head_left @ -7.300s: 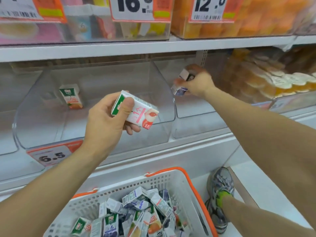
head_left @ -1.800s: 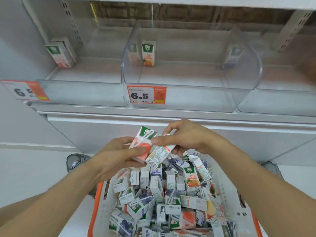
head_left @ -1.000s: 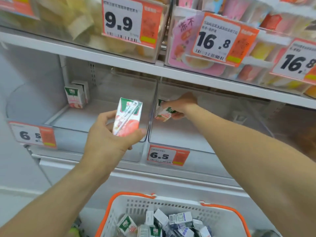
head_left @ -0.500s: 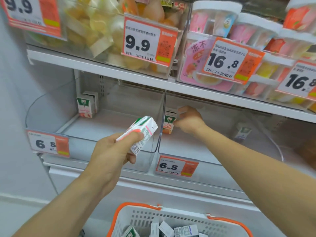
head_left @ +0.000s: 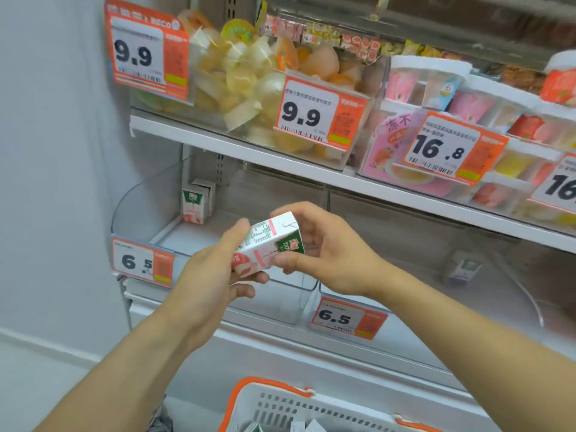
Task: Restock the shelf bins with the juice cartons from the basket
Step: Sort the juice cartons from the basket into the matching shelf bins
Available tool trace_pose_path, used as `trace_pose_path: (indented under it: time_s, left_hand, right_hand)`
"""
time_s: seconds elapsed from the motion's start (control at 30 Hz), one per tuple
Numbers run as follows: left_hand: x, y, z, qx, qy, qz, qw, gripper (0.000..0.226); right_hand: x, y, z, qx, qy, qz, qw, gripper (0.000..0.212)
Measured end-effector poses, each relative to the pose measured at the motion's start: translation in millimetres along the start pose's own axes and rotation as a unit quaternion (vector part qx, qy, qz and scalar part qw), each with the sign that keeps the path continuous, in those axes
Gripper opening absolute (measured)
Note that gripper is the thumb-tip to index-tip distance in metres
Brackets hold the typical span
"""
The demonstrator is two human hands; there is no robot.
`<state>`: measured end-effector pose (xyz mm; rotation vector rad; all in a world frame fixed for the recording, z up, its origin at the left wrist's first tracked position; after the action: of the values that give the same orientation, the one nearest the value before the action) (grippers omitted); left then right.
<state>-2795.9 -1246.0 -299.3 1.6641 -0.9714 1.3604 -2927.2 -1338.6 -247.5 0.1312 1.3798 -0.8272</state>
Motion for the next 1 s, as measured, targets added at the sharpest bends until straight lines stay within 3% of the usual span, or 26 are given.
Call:
trace_pose_path:
  time_s: [0.1,0.17,0.23,0.3,0.43,0.63,0.87,1.0]
  left_hand:
    - [-5.1,-39.6,13.8,0.178,0.044,0.142,0.973,0.035]
    - [-10.4,-66.7,24.9,0.274,0.109,0.281,0.913,0.017]
    - [-20.2,-83.7,36.7,0.304,0.140,0.412,0.847,0.025]
    - [-27.9,-92.4,41.5,0.322,0.152,0.454,0.817,0.025]
    - [-33.8,-99.6,42.3,0.316,0.228,0.453,0.802,0.008]
    - [-38.9,-104.1,44.7,0.312,0.254,0.445,0.800,0.008]
    - [-42.5,-105.3,46.9,0.314,0.264,0.449,0.794,0.008]
    - [-39.1,-103.2,45.7,0.320,0.257,0.461,0.786,0.007]
  right_hand:
    - [7.9,16.7,26.2,0.062,-0.014,-0.043,0.997,0.050]
    - [11.8,25.3,51.4,0.103,-0.035,-0.090,0.990,0.046]
    - [19.7,32.7,82.9,0.131,-0.038,-0.113,0.984,0.042]
    - [35.8,40.3,120.5,0.146,-0.013,-0.140,0.979,0.041]
    - [78.1,62.4,189.5,0.149,0.033,-0.167,0.974,0.041]
    - [112.2,91.9,242.2,0.127,0.072,-0.253,0.956,0.048]
    - [117.2,93.5,241.4,0.153,0.115,-0.256,0.947,0.063]
    - [85.9,70.6,204.3,0.197,0.070,-0.229,0.951,0.045]
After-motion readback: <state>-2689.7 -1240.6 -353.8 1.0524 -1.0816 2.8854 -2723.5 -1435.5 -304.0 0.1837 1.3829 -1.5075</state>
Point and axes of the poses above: each hand's wrist, its own z-axis towards the middle knuckle, its own y-axis out of the palm, x = y × z, the point moved 4 cm from there along z, towards the middle knuckle, and after that the axes turned 11 degrees about z, right-handed, at the moved point
